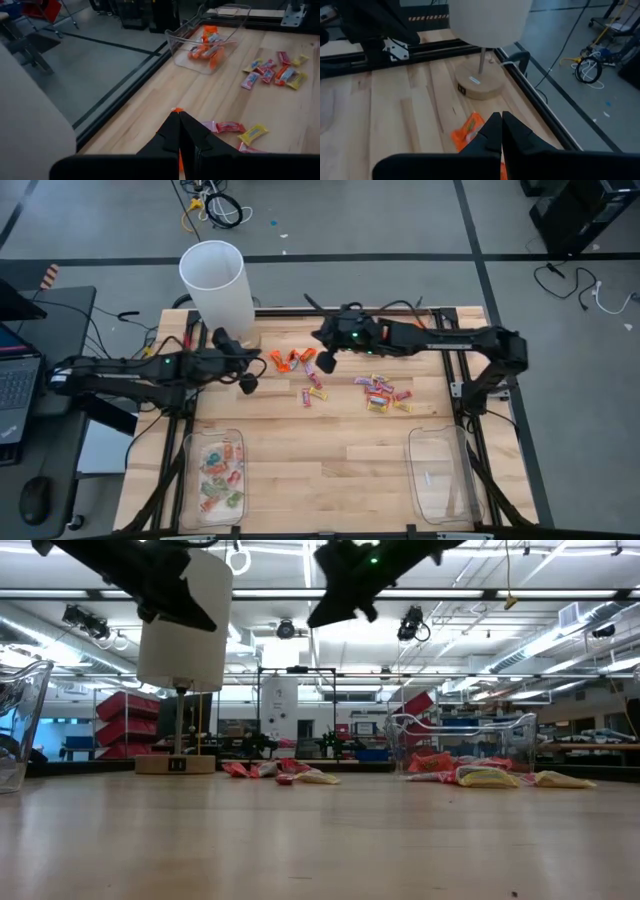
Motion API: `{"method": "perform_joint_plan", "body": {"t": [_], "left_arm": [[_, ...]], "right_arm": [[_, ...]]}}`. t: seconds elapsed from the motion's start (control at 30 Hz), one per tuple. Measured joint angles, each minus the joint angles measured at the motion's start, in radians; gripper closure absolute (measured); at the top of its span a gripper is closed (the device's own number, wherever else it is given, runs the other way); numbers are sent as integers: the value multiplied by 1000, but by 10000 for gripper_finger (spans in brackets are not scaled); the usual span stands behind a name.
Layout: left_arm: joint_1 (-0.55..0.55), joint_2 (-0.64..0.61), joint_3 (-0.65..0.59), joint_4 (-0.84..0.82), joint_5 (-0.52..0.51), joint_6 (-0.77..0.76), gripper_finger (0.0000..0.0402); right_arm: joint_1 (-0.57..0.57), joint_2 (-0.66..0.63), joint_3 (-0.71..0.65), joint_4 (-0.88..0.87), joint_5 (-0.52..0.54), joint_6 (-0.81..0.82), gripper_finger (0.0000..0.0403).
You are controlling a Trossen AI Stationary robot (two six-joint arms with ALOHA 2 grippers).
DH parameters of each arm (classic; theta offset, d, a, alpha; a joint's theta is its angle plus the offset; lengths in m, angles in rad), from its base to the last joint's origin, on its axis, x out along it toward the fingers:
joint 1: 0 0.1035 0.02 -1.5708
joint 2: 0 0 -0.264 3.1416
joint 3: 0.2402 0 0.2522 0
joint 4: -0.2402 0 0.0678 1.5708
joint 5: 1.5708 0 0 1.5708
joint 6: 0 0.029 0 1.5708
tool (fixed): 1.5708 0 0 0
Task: Sort candy
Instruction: Put the large orange chocolate bar into the top right transparent bin
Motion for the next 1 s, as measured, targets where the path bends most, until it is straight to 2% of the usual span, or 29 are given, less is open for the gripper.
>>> {"method": "perform_joint_plan", "body": {"t": [0.3,0.5,1.0], "left_arm": [[0,-110,0,-83,-18,6,401],[0,-189,0,-140,-78,0,401],[0,-329,0,-154,-81,-2,401]], "right_arm": [[7,186,138,25,-24,-22,403],[5,266,142,150,-50,17,403],[7,498,142,425,-54,5,398]]}}
